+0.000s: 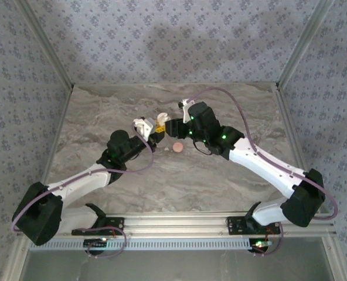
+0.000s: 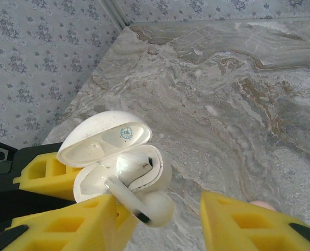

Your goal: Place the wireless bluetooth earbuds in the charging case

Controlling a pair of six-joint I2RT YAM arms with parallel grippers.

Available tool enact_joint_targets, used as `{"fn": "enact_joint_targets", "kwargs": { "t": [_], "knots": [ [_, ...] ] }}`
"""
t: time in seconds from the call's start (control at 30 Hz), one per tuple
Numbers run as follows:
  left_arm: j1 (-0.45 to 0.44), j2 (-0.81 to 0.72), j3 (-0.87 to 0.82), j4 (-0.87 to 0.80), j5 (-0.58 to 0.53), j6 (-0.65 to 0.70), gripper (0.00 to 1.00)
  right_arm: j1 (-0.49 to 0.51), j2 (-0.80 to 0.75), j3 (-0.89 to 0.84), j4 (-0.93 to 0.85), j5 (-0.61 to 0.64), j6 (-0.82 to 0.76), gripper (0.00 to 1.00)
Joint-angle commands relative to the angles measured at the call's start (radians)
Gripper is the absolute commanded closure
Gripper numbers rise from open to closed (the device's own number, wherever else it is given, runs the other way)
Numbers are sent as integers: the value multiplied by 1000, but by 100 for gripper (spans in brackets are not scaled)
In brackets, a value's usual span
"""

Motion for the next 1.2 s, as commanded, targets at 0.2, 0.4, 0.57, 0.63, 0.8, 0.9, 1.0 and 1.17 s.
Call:
{"fn": "enact_joint_targets", "kwargs": {
  "t": [0.2, 0.4, 0.57, 0.63, 0.8, 0.9, 1.0, 1.17],
  "knots": [
    [-4, -27, 26, 21, 2, 4, 85, -4, -59, 19, 12, -56, -54, 45],
    [-4, -30, 27, 15, 4, 3, 85, -9, -86, 16, 16, -72, -78, 43],
    [-5, -31, 27, 8, -10, -2, 85, -24, -101, 9, -26, -33, -54, 44],
    [-5, -32, 32, -15, -22, -5, 85, -38, -104, 9, -66, -29, -30, 44],
    [-4, -30, 22, -29, -50, -27, 85, -60, -106, -3, -164, -29, 14, 45],
    [-1, -26, 18, -49, -78, -44, 85, -73, -89, -12, -233, -56, 40, 46],
    [15, -26, 1, -46, -100, -83, 86, -90, -50, -9, -294, -107, 59, 46],
    [88, -42, -7, -106, -119, -186, 87, -130, 38, 27, -306, -162, 60, 46]
  ]
}}
